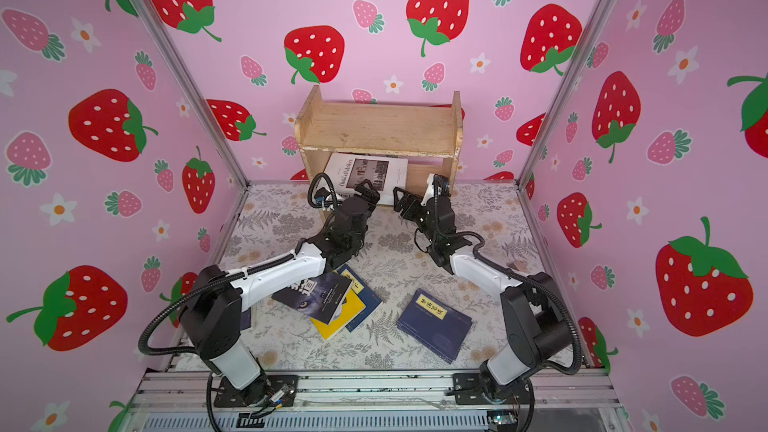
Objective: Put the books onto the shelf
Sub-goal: 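Slide the white book onto the lower shelf tier with both grippers, then push the white book deeper into the shelf with both grippers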
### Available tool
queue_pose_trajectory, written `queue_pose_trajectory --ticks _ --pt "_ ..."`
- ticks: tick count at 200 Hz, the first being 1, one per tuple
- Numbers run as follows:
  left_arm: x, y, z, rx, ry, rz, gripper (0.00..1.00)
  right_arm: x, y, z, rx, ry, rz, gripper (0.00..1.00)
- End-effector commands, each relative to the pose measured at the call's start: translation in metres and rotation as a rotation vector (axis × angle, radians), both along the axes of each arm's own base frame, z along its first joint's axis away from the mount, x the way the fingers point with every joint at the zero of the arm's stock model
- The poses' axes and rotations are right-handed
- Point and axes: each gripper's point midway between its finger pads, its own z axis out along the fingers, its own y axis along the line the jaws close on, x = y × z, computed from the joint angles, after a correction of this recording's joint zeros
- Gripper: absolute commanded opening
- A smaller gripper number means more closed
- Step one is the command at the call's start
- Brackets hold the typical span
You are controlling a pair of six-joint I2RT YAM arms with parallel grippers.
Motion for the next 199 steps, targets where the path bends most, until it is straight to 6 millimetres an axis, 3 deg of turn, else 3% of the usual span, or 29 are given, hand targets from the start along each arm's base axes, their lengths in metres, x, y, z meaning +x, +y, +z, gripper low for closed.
queue_pose_trajectory --ticks 1,13,31,60,86,99,119,138,172,199 --pt "-0.022 0.013 -0.009 0.080 0.072 -0.069 0.92 0.009 -0.004 -0.018 0.021 0.063 -0.045 0.80" --pt "-0.036 0.020 -0.007 0.117 0.077 -0.107 0.92 0.009 -0.003 -0.019 0.023 0.067 -0.045 0.79" --pt "-0.061 0.047 -0.003 0.197 0.097 -0.099 0.93 0.008 -0.007 -0.018 0.008 0.062 -0.059 0.80" --pt "-0.092 0.102 0.033 0.354 0.039 -0.087 0.98 0.008 -0.013 -0.014 -0.049 0.032 -0.087 0.82" --pt "-0.098 0.154 0.058 0.484 0.059 -0.157 0.99 0.009 -0.013 -0.009 -0.098 0.006 -0.095 0.81" --pt "-0.094 0.166 0.061 0.482 0.072 -0.264 0.99 0.011 -0.012 -0.008 -0.137 -0.007 -0.096 0.81" --pt "-0.085 0.160 0.056 0.503 0.090 -0.453 0.99 0.013 -0.007 -0.006 -0.172 -0.010 -0.077 0.78" --pt "-0.071 0.152 0.045 0.572 0.079 -0.525 0.99 0.012 -0.002 -0.003 -0.190 -0.026 -0.053 0.78" --pt "-0.034 0.146 0.027 0.621 0.038 -0.542 0.99 0.015 0.011 -0.007 -0.217 -0.028 0.002 0.79" --pt "-0.006 0.142 0.030 0.600 -0.036 -0.520 1.00 0.019 0.025 -0.009 -0.228 -0.041 0.063 0.79"
